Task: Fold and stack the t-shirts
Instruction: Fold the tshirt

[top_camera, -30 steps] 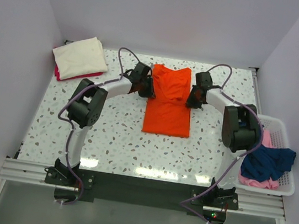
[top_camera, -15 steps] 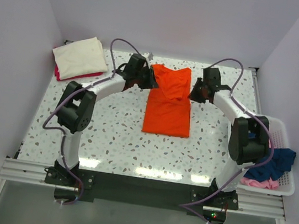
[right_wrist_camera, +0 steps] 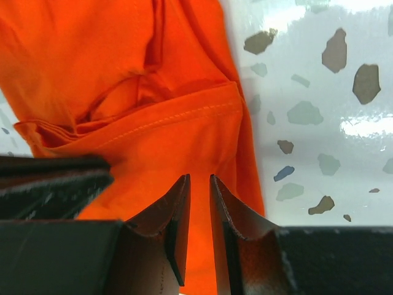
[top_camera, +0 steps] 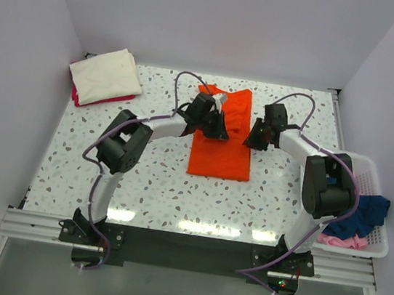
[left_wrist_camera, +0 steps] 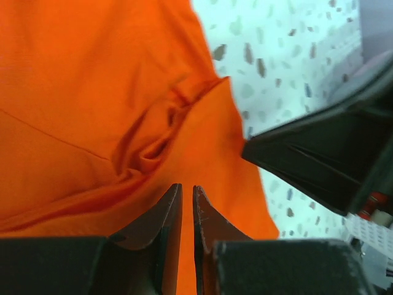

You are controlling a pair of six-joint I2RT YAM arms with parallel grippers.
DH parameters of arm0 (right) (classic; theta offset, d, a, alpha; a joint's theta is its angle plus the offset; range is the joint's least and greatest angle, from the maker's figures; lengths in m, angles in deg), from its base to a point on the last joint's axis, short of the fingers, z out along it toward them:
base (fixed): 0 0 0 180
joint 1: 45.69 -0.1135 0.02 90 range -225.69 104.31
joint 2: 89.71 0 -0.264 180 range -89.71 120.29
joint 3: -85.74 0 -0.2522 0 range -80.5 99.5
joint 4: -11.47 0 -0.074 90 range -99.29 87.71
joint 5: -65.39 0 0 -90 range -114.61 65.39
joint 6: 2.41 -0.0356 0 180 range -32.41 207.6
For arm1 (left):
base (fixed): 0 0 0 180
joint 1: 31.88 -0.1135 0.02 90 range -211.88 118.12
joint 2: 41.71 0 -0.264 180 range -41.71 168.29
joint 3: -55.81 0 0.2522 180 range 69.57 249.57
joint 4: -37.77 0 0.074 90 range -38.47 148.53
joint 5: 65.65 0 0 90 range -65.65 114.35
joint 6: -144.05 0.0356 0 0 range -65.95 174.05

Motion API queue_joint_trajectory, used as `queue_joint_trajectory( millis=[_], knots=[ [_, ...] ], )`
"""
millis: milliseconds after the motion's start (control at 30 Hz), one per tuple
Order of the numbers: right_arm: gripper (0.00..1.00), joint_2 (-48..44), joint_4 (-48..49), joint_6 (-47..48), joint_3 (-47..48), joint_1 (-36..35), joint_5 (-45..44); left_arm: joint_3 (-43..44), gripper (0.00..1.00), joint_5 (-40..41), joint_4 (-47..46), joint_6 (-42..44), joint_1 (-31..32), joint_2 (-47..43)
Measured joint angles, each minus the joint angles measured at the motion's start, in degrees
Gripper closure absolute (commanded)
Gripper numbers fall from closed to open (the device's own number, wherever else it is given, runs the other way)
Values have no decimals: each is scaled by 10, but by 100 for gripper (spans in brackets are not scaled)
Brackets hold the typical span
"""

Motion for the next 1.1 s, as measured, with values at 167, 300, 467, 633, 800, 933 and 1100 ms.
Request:
queue_joint_trajectory(
  millis=[167,300,467,633,800,933,1100],
  knots=[
    [77,10,2,-6,-28,0,-2,20,83,3,-6,-15,-15,64],
    [77,18,6,-9,-40,0,-4,30,83,-5,-26,-31,-27,77],
    [77,18,9,-10,-40,2,-5,31,79,-10,-38,-44,-30,80],
    [76,16,6,-10,-40,4,-5,27,78,-17,-54,-45,-31,80],
    [69,-2,-3,-1,-40,5,-5,9,78,-28,-82,-54,-41,69],
    [69,-10,-7,12,-18,-7,-9,5,78,-29,-97,-55,-53,62],
    [69,7,-7,19,43,-42,-23,24,79,-28,-83,-54,-60,65]
  ],
)
